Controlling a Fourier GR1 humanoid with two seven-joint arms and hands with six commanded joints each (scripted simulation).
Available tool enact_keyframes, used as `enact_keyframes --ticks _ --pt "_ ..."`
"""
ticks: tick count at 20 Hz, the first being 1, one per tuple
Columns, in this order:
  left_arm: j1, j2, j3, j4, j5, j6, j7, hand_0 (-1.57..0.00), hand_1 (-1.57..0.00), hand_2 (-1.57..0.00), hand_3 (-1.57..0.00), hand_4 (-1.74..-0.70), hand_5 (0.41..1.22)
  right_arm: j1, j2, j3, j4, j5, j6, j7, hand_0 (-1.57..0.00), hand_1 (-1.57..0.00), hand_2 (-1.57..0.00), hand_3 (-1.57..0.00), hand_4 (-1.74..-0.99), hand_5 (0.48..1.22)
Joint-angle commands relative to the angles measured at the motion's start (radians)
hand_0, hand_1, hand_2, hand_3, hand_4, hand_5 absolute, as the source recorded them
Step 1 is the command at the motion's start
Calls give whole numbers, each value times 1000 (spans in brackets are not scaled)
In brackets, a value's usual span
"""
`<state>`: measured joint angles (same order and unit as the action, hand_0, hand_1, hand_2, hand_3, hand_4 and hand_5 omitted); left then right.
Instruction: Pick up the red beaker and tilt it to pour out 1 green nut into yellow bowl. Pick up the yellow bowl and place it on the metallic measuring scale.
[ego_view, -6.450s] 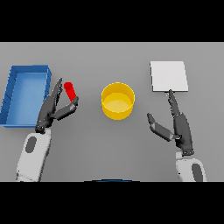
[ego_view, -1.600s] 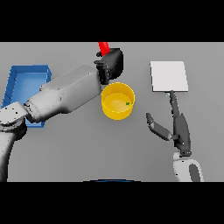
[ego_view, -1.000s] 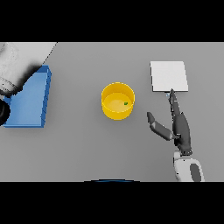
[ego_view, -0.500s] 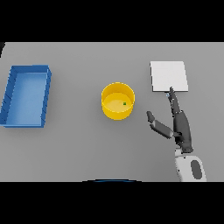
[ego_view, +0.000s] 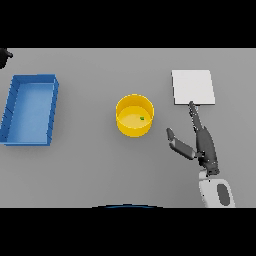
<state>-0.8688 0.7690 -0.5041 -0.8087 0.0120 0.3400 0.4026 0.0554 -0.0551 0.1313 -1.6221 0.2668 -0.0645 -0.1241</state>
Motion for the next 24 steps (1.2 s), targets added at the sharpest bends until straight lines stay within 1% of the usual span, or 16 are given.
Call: enact_keyframes --ticks 1,4,7,8,10,11,12,13,14,15,16,17,19,21,22,24 --pt "51 12 -5 -62 16 25 21 -1571 -1571 -1571 -1452 -1741 1221 1 -3 -6 5 -7 2 1 1 1 1 1 -1210 660" --pt "155 47 -19 -173 53 80 92 -1571 -1571 -1571 -1450 -1741 1221 1 -2 -5 -7 -2 -5 -5 1 1 1 1 -1218 664" --pt "220 57 -33 -243 83 131 128 -1571 -1571 -1571 -1509 -1741 1221 1 -8 -10 -17 -13 2 12 1 1 1 1 -1217 666" --pt "234 56 -45 -260 89 143 136 -1571 -1571 -1571 -1521 -1741 1199 3 -6 -3 -14 -4 2 15 1 1 1 1 -1216 667" --pt "250 54 -70 -271 90 168 151 -1571 -1571 -1571 -1539 -1741 1117 3 -3 2 -7 7 -3 7 1 1 1 1 -1207 665" --pt "259 58 -75 -269 98 172 149 -1571 -1571 -1571 -1546 -1741 1039 13 -12 0 -17 6 -1 -3 1 1 1 1 -1203 663" --pt "262 63 -92 -276 98 172 163 -1571 -1571 -1571 -1551 -1741 967 -1 -6 0 -19 1 1 15 1 1 1 1 -1205 664" --pt "265 74 -107 -283 102 159 165 -1571 -1571 -1571 -1555 -1667 908 21 -5 7 -14 4 3 -17 1 1 1 1 -1202 667" --pt "258 87 -119 -291 112 125 174 -1571 -1571 -1571 -1503 -1530 865 23 -8 0 -15 4 -2 -11 1 1 1 1 -1197 664" --pt "279 101 -123 -318 131 88 153 -1564 -1449 -1432 -1362 -1374 830 18 -6 -3 -15 -2 -3 -10 1 1 1 1 -1192 663" --pt "282 114 -125 -335 155 43 155 -1457 -1180 -1187 -1129 -1229 803 22 2 4 -11 3 -6 -15 1 1 1 1 -1188 663" --pt "284 125 -124 -346 181 -5 162 -1166 -944 -959 -903 -1120 778 25 1 3 -17 5 -9 -25 1 1 1 1 -1187 664" --pt "280 142 -130 -355 201 -75 168 -746 -604 -613 -577 -968 740 18 -1 5 -26 9 -10 -11 1 1 1 1 -1181 665" --pt "281 151 -132 -351 215 -118 157 -477 -386 -392 -369 -878 710 26 -6 4 -29 10 -9 -1 1 1 1 1 -1184 667" --pt "282 157 -127 -354 226 -134 150 -381 -309 -313 -295 -851 698 41 -8 7 -32 5 1 -12 1 1 1 1 -1187 667" --pt "292 149 -126 -360 234 -130 140 -244 -197 -200 -189 -815 684 49 -10 9 -39 15 -4 -6 1 1 1 1 -1187 666"
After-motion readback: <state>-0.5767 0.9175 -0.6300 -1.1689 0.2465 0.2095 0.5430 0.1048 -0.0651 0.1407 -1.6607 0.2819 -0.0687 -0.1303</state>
